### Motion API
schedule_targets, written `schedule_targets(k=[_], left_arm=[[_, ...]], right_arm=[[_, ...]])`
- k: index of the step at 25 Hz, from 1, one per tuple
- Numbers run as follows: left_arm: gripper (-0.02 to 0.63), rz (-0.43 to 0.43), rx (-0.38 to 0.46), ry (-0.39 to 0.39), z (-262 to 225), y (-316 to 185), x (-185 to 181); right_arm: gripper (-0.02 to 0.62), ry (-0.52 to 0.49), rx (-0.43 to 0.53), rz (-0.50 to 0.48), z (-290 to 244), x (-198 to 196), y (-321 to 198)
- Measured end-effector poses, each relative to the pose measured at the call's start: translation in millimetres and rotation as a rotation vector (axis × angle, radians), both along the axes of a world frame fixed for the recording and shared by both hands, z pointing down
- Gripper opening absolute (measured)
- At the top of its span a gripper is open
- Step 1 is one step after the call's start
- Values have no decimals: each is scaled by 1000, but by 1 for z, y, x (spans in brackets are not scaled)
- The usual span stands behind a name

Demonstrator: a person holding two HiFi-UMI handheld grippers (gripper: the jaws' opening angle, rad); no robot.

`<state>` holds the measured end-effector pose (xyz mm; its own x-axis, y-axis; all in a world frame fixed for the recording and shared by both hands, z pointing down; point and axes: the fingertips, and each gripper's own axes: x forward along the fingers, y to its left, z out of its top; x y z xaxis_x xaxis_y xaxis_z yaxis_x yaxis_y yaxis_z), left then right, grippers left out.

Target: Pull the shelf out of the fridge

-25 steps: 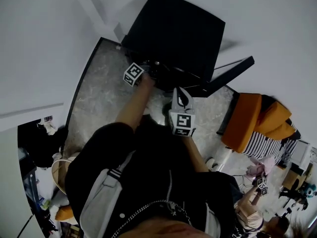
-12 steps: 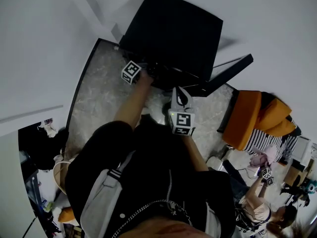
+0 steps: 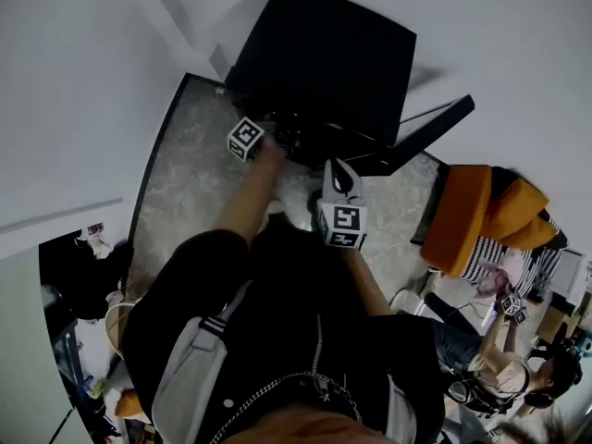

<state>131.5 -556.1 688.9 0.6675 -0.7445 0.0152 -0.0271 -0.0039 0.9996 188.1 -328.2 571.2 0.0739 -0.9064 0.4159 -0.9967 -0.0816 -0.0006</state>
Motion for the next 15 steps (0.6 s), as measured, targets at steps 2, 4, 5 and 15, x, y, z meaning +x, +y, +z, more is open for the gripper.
schedule_targets(k=[2, 4, 5, 15], left_arm=[[23, 4, -2, 1, 1, 4, -2], [23, 8, 0, -1, 2, 8, -5], [23, 10, 0, -2, 2, 9, -6], [23, 15, -12, 0, 2, 24, -20]], right_arm=[[3, -4, -5, 11, 4, 2, 3], [2, -12, -12, 19, 5, 2, 3], [2, -14, -13, 21, 4, 2, 3], [3, -90, 4, 55, 14, 5, 6]])
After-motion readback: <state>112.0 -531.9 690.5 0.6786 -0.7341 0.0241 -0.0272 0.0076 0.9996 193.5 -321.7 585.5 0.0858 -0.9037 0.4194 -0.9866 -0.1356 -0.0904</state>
